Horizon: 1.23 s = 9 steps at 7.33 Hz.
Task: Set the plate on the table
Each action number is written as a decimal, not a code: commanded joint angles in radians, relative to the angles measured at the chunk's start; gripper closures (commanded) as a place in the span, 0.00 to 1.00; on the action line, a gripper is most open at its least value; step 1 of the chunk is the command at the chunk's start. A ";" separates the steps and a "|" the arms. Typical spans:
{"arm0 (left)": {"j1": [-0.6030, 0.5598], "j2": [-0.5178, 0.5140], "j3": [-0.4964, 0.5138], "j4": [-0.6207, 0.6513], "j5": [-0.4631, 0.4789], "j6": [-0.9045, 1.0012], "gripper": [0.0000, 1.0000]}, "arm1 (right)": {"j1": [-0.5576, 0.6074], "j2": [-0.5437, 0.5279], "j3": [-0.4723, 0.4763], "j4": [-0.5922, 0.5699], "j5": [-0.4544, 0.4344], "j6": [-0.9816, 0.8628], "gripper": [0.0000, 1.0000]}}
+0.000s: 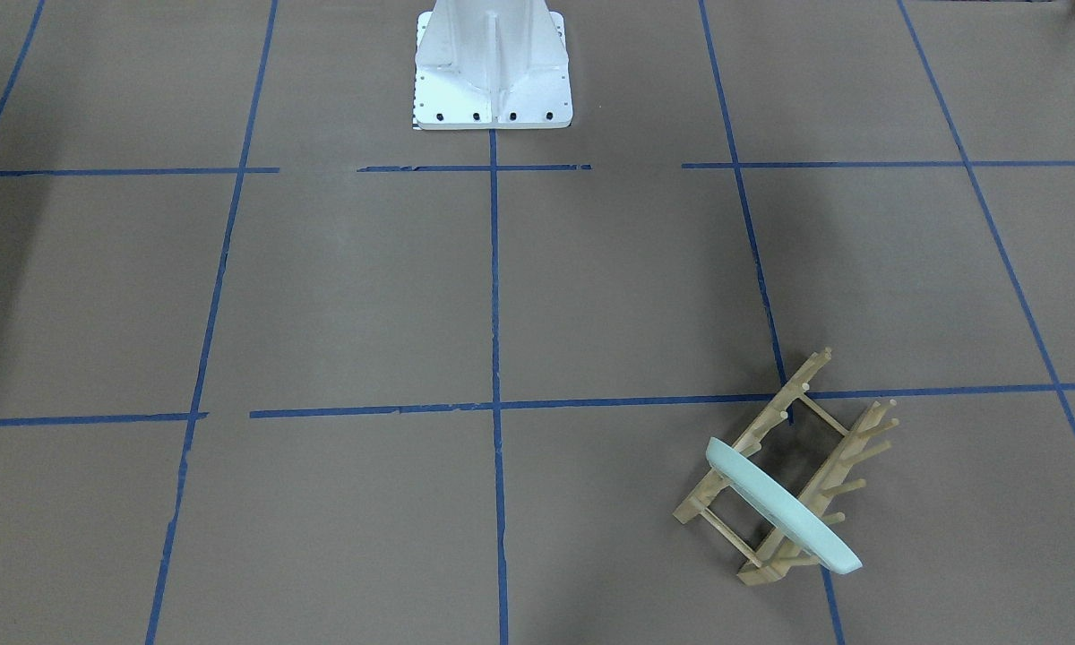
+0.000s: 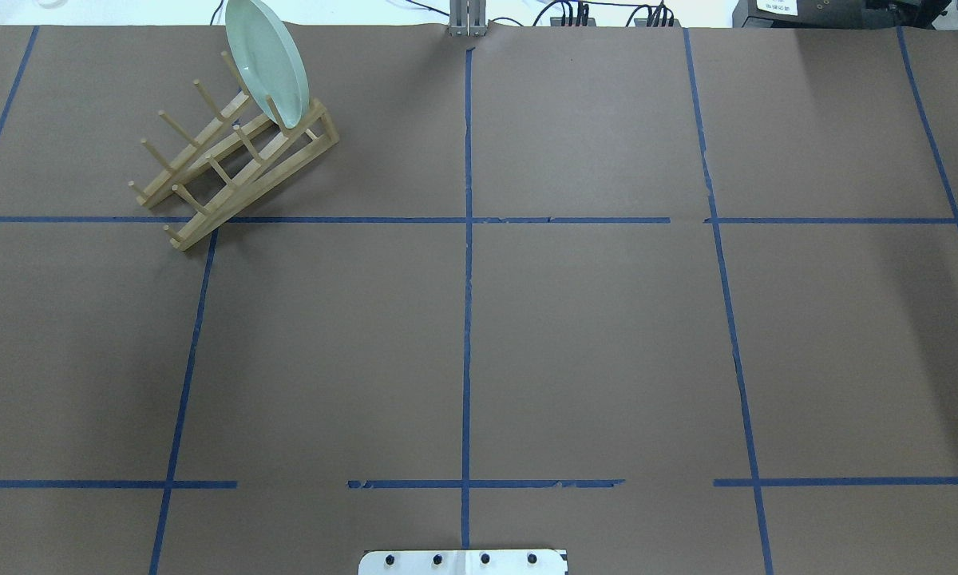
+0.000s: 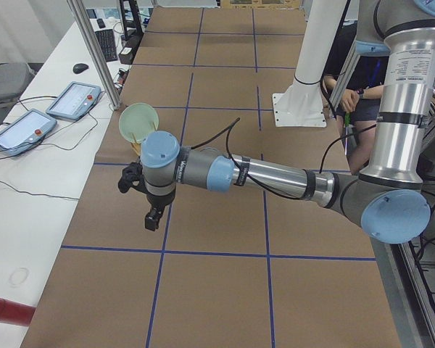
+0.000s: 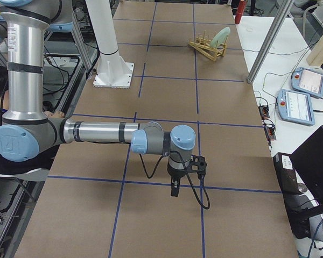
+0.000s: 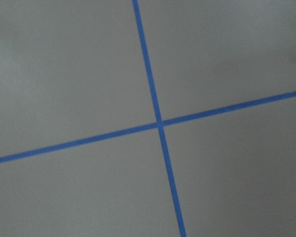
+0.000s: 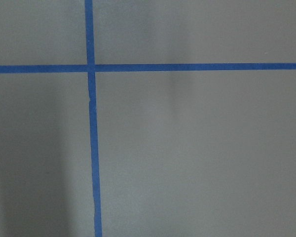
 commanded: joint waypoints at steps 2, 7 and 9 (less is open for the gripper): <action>0.155 -0.175 0.008 -0.183 0.003 -0.596 0.00 | 0.000 0.000 0.000 0.000 0.000 0.000 0.00; 0.377 -0.365 0.197 -0.843 0.079 -1.432 0.00 | 0.000 0.000 0.000 0.000 0.000 0.002 0.00; 0.444 -0.397 0.262 -0.953 0.236 -1.513 0.00 | 0.000 0.000 0.000 0.000 0.000 0.000 0.00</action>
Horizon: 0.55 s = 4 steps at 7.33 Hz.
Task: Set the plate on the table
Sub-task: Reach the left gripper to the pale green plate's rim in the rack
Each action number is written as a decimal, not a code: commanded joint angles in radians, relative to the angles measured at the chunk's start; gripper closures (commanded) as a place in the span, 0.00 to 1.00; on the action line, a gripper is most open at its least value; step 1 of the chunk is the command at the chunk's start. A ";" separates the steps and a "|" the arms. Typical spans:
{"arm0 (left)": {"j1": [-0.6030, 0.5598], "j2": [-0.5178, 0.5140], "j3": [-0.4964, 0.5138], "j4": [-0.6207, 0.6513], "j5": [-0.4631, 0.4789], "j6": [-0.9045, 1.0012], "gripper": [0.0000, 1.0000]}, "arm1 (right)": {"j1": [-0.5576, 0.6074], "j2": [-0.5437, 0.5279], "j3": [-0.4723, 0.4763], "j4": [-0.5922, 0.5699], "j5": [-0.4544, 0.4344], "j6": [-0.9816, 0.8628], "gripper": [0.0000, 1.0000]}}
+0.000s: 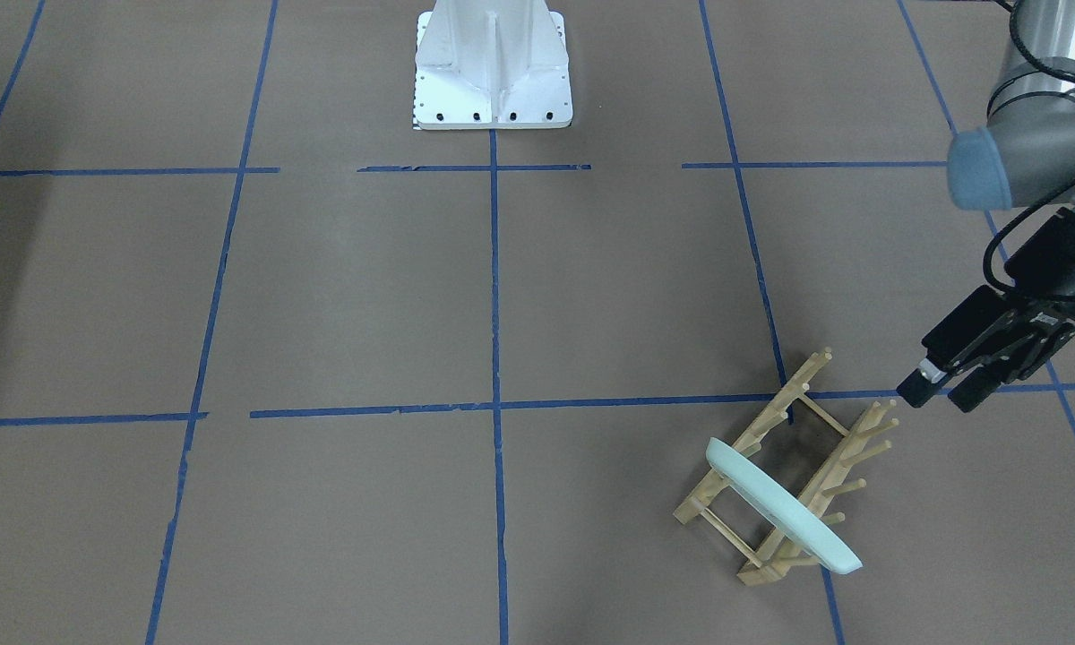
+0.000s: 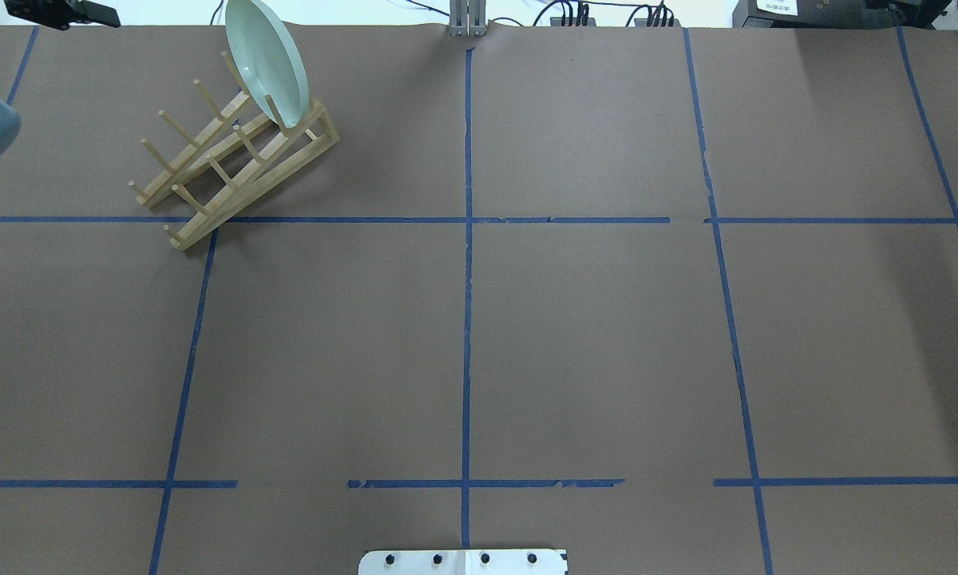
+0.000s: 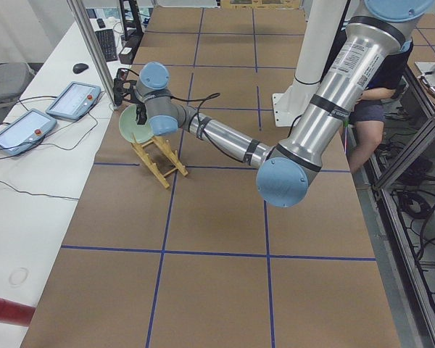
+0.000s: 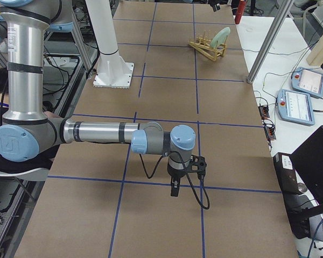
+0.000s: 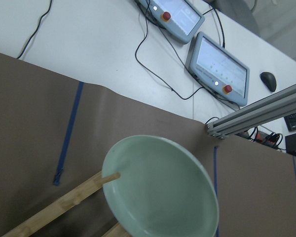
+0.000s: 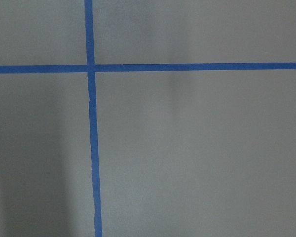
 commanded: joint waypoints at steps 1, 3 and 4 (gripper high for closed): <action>0.064 -0.066 0.085 -0.116 0.115 -0.088 0.00 | 0.000 0.000 0.000 0.000 -0.001 0.000 0.00; 0.157 -0.071 0.131 -0.215 0.279 -0.222 0.09 | 0.000 0.000 0.000 0.000 0.001 -0.001 0.00; 0.161 -0.096 0.172 -0.215 0.281 -0.222 0.08 | 0.000 0.000 0.000 0.000 -0.001 -0.001 0.00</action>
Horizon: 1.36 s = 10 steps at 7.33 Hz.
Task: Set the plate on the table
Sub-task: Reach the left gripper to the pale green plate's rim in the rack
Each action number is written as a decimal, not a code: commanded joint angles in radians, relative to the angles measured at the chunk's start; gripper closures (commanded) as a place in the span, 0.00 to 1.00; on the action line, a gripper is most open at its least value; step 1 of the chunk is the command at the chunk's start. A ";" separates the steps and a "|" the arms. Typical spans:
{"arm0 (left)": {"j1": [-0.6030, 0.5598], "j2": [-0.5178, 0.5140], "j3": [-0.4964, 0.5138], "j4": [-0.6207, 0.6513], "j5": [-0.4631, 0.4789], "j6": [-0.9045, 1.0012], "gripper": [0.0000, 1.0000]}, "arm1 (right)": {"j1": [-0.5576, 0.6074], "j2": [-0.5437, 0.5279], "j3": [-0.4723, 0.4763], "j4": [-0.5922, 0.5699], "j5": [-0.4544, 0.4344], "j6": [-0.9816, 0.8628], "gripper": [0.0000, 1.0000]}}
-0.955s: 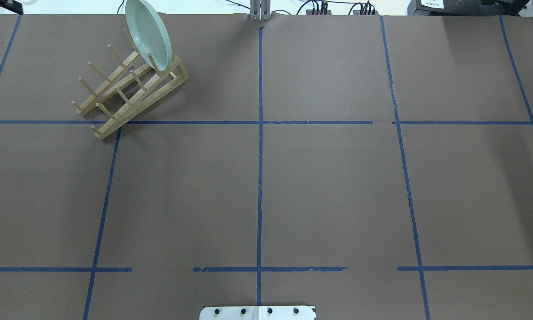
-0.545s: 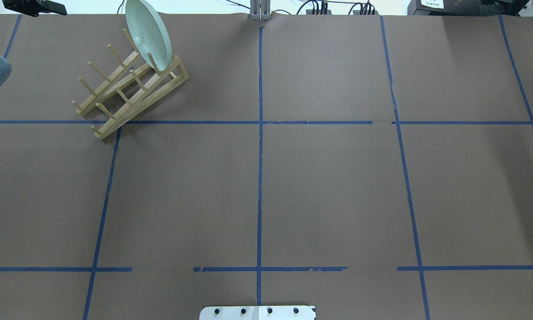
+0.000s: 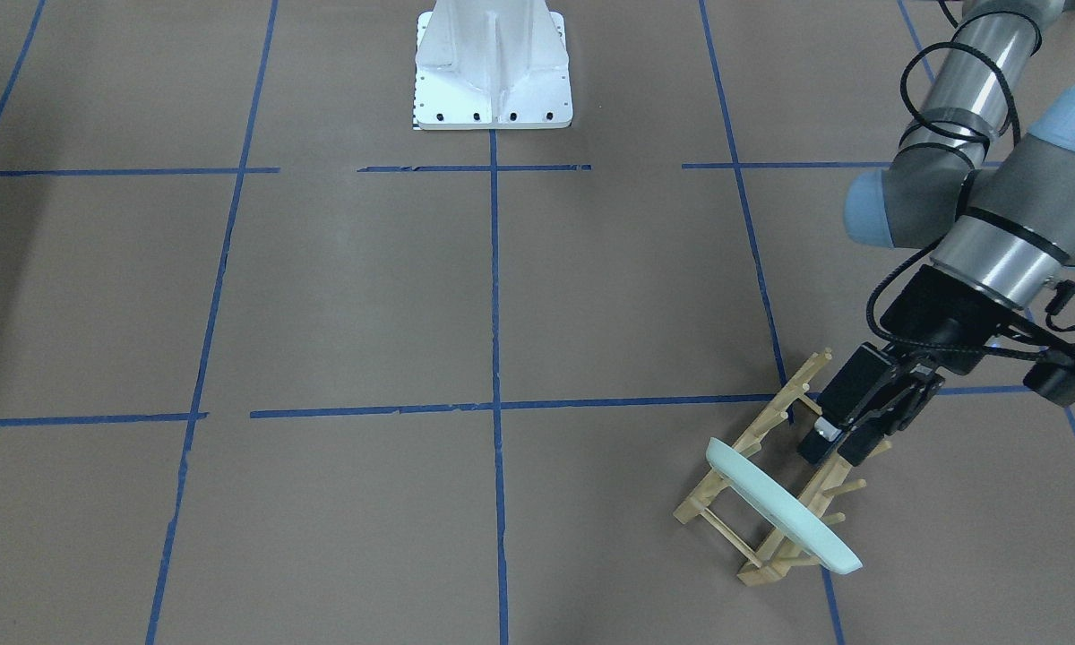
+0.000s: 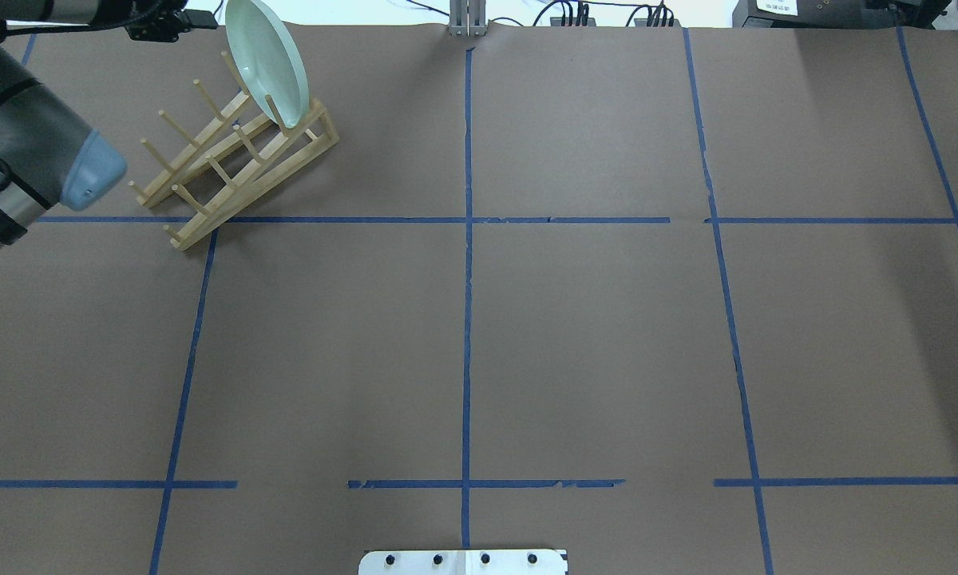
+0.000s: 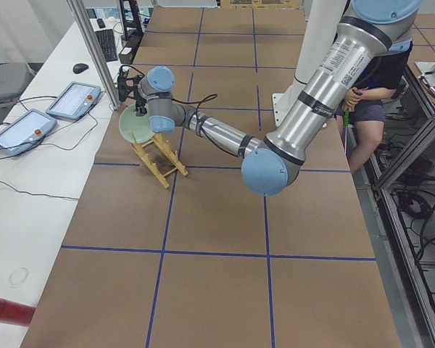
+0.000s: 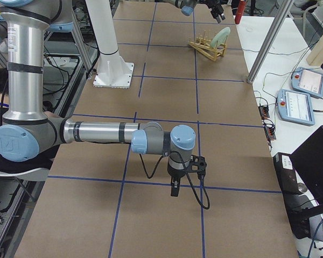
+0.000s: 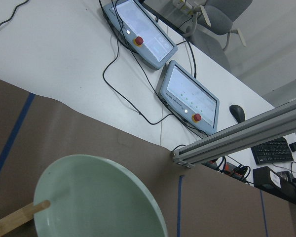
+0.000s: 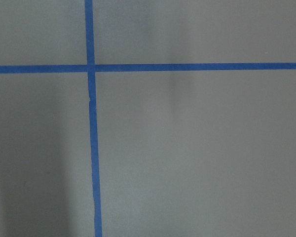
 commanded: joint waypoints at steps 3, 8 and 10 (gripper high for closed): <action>0.041 -0.074 0.121 -0.023 0.036 -0.025 0.20 | 0.000 0.000 0.000 0.000 -0.001 0.001 0.00; 0.041 -0.076 0.132 -0.025 0.036 -0.025 0.92 | 0.000 0.000 0.000 0.000 -0.001 0.001 0.00; 0.038 -0.075 0.132 -0.046 0.036 -0.023 1.00 | 0.000 0.000 0.000 0.000 -0.001 -0.001 0.00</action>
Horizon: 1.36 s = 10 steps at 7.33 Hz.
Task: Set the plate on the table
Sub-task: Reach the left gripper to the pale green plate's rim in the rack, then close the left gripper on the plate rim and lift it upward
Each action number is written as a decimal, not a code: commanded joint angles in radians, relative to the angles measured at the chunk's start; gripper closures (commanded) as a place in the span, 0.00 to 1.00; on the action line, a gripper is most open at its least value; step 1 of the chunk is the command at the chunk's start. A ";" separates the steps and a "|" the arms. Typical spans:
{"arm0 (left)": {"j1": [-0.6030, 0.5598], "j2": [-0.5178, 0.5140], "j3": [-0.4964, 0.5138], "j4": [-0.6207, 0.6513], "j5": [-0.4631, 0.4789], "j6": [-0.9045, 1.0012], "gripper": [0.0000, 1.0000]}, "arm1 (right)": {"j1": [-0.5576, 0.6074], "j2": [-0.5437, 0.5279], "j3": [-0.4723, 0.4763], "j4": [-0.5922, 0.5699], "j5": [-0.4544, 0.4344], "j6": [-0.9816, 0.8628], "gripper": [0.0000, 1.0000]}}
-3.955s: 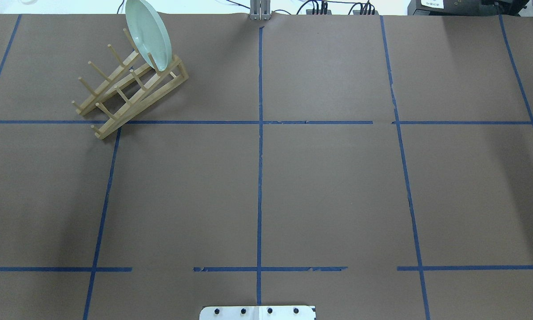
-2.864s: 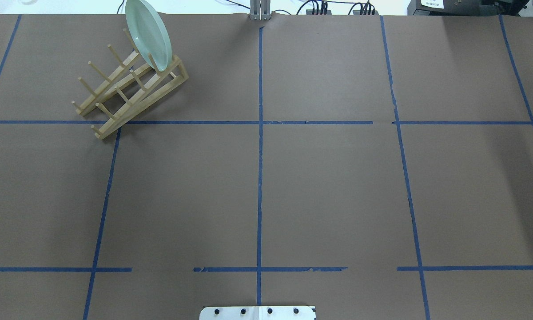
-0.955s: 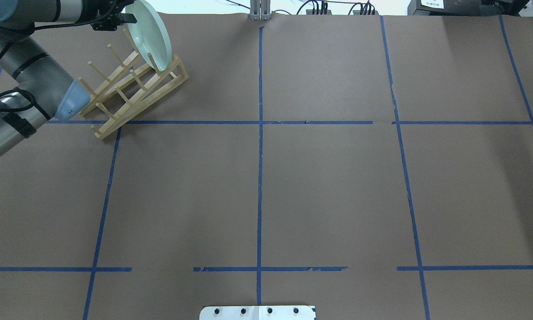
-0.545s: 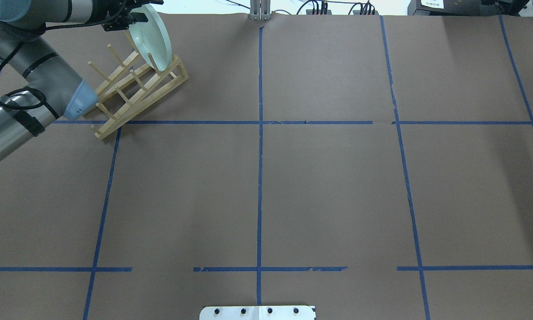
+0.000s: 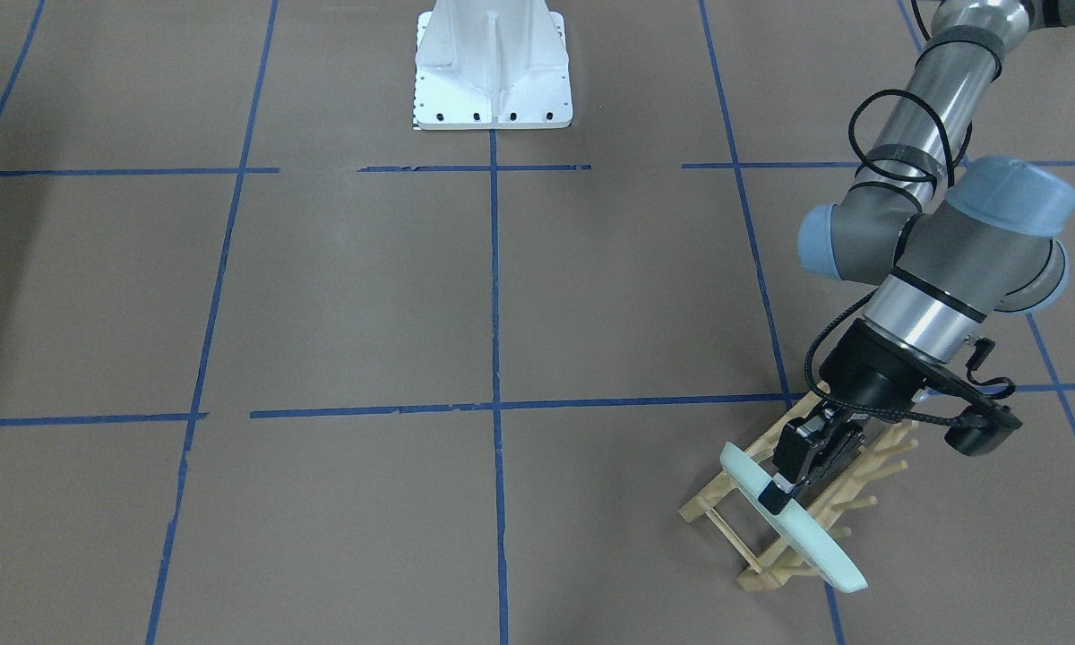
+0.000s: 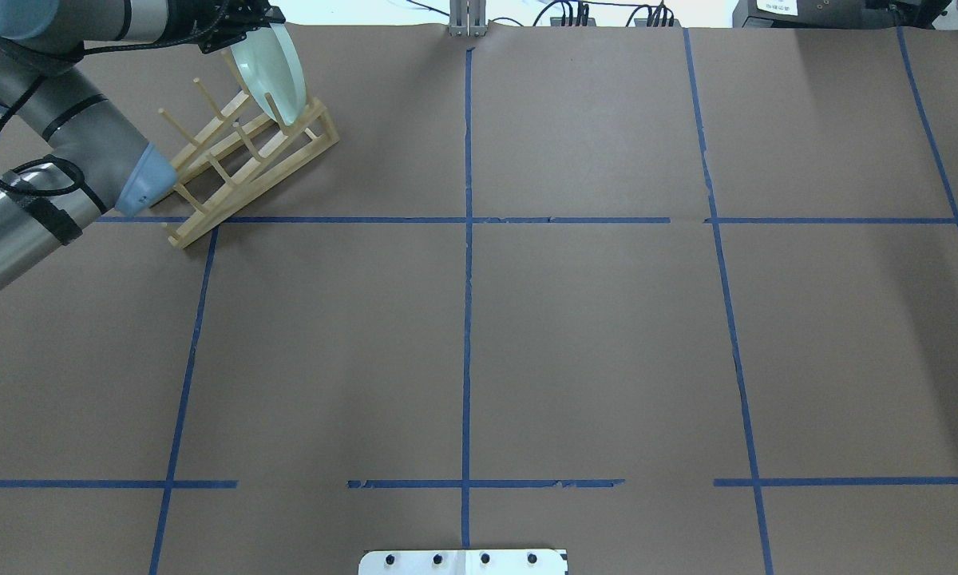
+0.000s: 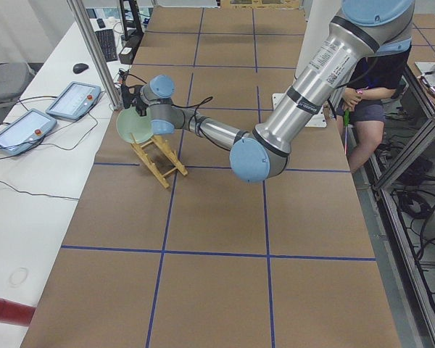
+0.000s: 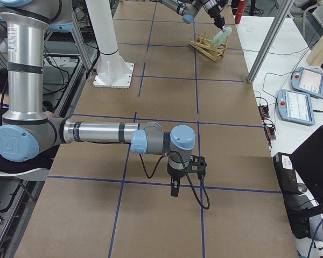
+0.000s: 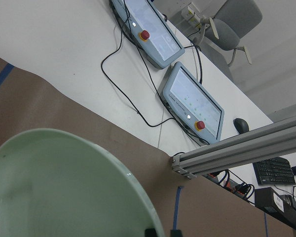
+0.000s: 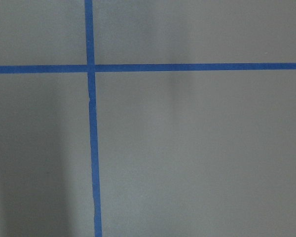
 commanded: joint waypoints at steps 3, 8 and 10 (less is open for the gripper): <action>-0.019 0.003 -0.003 -0.081 -0.003 -0.021 1.00 | 0.000 0.000 0.000 0.000 0.000 0.001 0.00; -0.163 0.001 -0.080 -0.109 -0.149 -0.142 1.00 | 0.000 0.000 0.000 0.000 0.000 0.001 0.00; -0.177 0.012 -0.220 0.079 -0.256 -0.115 1.00 | 0.000 0.000 0.000 0.000 0.000 0.000 0.00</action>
